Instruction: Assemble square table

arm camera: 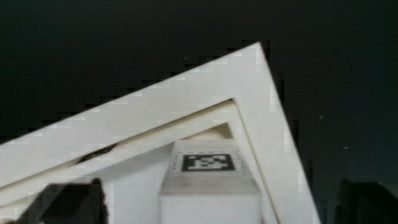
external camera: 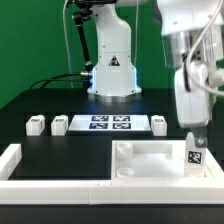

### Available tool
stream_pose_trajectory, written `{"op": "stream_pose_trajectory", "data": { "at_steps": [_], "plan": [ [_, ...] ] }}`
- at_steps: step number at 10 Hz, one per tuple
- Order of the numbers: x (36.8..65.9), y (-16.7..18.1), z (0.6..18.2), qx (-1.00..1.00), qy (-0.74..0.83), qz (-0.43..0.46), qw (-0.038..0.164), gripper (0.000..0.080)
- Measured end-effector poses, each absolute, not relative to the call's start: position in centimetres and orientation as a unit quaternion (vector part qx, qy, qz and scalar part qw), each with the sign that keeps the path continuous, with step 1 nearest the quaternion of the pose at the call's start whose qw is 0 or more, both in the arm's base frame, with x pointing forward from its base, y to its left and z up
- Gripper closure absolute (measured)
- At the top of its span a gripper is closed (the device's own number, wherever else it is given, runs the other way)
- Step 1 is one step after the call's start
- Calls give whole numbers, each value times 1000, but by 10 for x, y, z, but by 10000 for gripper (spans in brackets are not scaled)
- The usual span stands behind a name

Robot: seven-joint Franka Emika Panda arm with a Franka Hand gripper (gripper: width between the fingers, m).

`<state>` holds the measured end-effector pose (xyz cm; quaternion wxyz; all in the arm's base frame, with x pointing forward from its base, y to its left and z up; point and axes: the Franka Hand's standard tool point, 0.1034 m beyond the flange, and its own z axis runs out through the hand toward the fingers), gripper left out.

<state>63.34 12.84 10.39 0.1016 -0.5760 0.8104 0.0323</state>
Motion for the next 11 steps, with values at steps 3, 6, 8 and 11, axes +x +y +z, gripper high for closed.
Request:
{"op": "stream_pose_trajectory", "data": {
  "at_steps": [3, 6, 8, 11],
  "plan": [
    [632, 130, 104, -583, 806, 33, 101, 151],
    [631, 131, 104, -584, 805, 33, 100, 151],
    [631, 131, 103, -585, 804, 33, 100, 151],
    [631, 131, 103, -604, 790, 31, 101, 151]
  ]
}}
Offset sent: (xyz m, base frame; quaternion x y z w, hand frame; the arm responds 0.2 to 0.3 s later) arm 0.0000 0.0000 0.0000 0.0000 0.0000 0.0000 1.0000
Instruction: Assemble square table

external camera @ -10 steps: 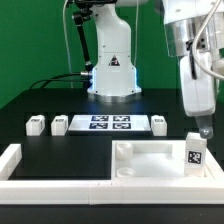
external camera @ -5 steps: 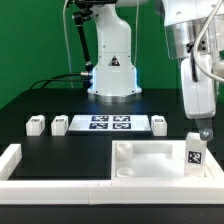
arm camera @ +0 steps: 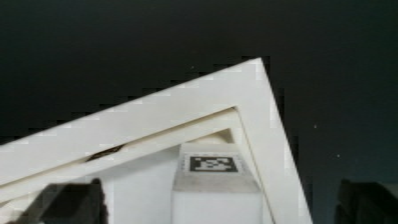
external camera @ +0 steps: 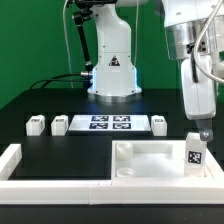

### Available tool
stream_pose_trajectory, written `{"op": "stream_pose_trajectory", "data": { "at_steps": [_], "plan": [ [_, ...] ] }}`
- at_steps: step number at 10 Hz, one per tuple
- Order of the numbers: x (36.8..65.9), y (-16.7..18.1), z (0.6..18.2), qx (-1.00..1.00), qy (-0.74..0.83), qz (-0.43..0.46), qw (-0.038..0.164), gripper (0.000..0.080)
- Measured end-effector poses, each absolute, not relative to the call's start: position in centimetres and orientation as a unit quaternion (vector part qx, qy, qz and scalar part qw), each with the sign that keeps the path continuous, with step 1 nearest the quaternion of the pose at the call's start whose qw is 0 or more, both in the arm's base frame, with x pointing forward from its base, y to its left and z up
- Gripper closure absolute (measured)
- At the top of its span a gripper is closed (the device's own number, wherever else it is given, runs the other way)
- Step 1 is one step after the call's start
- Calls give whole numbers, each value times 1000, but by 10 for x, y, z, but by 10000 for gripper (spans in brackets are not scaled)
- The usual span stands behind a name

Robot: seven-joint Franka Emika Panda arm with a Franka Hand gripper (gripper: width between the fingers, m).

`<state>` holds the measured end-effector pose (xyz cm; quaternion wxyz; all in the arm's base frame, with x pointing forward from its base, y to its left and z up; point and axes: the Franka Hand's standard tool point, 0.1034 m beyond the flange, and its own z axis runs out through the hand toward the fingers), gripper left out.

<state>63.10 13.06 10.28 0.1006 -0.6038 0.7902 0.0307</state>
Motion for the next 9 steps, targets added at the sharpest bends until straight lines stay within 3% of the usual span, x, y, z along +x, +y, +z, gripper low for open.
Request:
{"op": "stream_pose_trajectory", "data": {
  "at_steps": [4, 9],
  "plan": [
    [609, 136, 120, -696, 709, 19, 109, 151],
    [607, 134, 119, -808, 579, 1, 109, 151]
  ]
}}
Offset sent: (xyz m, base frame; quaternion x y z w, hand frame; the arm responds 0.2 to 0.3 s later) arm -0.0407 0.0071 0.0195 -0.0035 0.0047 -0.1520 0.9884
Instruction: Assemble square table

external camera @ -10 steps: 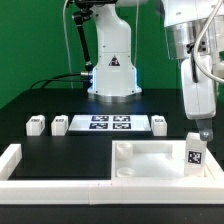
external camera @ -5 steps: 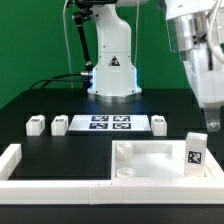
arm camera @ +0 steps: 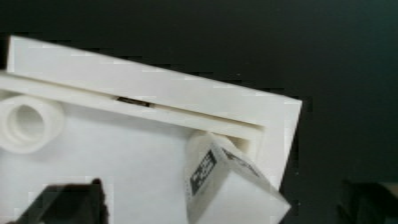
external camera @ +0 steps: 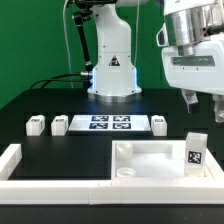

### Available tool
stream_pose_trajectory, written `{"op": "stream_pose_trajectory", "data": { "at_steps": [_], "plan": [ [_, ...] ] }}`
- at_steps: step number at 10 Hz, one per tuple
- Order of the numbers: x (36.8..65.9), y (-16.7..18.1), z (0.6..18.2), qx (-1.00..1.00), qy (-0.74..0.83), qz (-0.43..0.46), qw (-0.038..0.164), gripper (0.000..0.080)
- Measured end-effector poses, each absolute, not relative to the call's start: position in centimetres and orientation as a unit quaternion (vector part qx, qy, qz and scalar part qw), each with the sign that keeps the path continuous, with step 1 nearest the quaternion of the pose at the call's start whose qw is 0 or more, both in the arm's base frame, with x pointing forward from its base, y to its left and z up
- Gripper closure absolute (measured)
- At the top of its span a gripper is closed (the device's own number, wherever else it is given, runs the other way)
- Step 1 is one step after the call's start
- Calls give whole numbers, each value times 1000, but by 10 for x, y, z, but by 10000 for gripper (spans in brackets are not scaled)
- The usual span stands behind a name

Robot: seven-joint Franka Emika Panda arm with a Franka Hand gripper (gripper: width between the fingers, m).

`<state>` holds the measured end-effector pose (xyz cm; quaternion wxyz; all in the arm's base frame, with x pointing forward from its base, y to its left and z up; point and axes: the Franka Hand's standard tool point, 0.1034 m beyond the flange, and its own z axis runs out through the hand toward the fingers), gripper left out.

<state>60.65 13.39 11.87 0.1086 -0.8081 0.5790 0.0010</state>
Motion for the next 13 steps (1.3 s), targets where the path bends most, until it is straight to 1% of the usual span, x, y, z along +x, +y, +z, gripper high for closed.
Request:
{"op": "stream_pose_trajectory", "data": {
  "at_steps": [1, 3, 4, 6, 8, 10, 11, 13],
  "plan": [
    [606, 134, 118, -831, 546, -3, 108, 151],
    [585, 142, 111, -874, 474, -2, 103, 151],
    [574, 138, 105, -887, 452, -2, 99, 151],
    [552, 119, 95, -930, 356, -12, 89, 151],
    [527, 114, 77, -959, 273, -22, 73, 151],
    [532, 112, 81, -973, 218, -29, 73, 151],
    [532, 111, 80, -985, 158, -33, 68, 151],
    [532, 110, 80, -992, 100, -37, 65, 151]
  ]
}}
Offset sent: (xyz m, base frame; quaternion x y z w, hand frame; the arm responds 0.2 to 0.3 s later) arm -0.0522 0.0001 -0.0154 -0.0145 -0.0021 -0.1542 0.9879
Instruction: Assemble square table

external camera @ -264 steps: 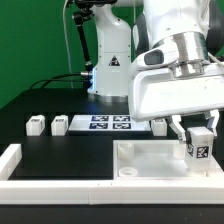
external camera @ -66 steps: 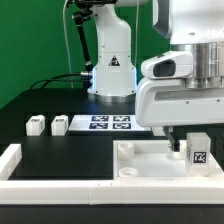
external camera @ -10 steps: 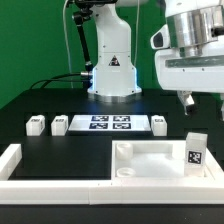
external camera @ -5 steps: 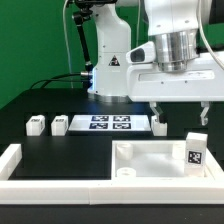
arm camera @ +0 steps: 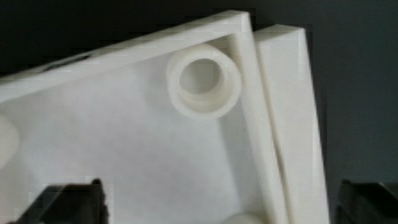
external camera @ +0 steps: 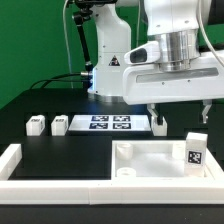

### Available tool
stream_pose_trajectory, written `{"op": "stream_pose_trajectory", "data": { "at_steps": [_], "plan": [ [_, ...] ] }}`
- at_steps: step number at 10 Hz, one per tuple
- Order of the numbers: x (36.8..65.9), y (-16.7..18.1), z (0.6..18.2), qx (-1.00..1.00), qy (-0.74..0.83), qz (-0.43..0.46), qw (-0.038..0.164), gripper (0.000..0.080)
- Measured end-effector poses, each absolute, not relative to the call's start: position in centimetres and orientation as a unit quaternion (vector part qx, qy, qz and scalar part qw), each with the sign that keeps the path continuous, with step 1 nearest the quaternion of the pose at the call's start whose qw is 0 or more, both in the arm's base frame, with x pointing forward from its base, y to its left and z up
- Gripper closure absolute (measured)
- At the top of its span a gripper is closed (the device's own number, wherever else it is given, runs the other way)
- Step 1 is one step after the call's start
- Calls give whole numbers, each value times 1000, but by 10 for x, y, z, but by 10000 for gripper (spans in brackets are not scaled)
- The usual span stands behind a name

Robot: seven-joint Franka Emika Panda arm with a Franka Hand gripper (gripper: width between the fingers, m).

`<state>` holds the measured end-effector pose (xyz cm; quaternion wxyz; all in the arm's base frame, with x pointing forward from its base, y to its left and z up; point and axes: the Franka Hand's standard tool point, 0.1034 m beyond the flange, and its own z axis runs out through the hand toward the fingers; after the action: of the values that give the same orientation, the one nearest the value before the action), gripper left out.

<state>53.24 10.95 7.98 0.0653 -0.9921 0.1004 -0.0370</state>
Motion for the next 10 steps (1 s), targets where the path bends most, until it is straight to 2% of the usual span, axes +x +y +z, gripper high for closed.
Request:
{"op": "stream_pose_trajectory", "data": {
  "at_steps": [1, 3, 5, 8, 10],
  "plan": [
    [529, 110, 78, -995, 76, -34, 62, 151],
    [500, 112, 69, -999, 2, 5, 33, 151],
    [470, 96, 52, -998, -65, 15, 21, 151],
    [467, 98, 52, -997, -47, 47, 25, 151],
    [460, 97, 50, -989, -36, 141, 32, 151]
  ]
}}
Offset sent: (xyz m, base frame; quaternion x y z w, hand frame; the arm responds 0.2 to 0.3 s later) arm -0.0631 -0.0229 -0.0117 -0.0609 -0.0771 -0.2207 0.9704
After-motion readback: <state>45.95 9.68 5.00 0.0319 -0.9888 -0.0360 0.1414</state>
